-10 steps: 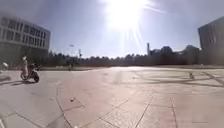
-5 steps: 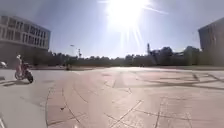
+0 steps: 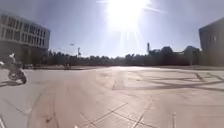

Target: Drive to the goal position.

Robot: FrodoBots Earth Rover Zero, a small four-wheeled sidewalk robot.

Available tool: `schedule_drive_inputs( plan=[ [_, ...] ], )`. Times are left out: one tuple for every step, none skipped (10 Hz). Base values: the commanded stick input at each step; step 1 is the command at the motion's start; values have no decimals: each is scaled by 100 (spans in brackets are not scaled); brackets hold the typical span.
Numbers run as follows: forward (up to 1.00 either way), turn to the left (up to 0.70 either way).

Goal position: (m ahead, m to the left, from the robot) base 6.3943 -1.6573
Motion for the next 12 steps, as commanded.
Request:
schedule_drive_inputs(
  plan=[
    [69,0],
    [69,0],
    [69,0],
    [69,0],
    [69,0],
    [69,0],
    [69,0],
    [69,0],
    [69,0],
    [69,0],
    [69,0],
    [69,0]
  ],
)
